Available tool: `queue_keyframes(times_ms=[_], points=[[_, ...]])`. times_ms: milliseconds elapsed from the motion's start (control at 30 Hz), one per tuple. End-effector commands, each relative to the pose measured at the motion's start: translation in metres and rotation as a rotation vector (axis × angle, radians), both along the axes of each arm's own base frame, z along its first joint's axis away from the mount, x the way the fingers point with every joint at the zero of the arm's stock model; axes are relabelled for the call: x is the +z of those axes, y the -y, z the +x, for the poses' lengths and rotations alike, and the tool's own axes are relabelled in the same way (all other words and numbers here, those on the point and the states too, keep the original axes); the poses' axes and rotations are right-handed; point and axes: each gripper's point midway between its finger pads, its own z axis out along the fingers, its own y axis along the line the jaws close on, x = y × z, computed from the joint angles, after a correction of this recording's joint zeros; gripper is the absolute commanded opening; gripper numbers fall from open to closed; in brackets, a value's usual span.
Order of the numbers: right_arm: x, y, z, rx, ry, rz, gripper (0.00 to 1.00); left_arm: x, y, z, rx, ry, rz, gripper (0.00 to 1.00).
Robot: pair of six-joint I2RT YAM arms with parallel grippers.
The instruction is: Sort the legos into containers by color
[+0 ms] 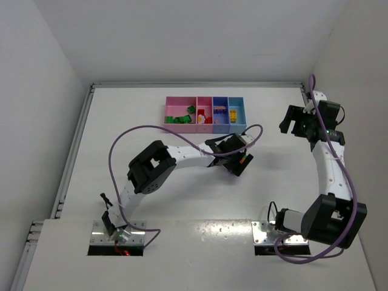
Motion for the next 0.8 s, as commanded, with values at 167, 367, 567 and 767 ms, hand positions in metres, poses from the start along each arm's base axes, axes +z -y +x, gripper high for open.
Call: queue_keyframes(times_ms=[167, 367, 567, 767], points=[[0.010, -0.001, 0.002, 0.006, 0.039, 0.023, 0.83, 0.000, 0.018, 0.008, -0.043, 0.054, 0.010, 0.72], [0.004, -0.010, 0.002, 0.046, 0.029, 0.059, 0.83, 0.003, 0.011, 0.003, -0.105, 0.053, 0.015, 0.30], [-0.012, -0.077, -0.011, 0.335, -0.037, 0.326, 0.83, 0.036, -0.035, -0.006, -0.108, 0.076, -0.065, 0.21], [-0.036, -0.143, -0.034, 0.557, -0.154, 0.569, 0.80, 0.076, -0.075, -0.022, -0.144, 0.190, -0.151, 0.21]])
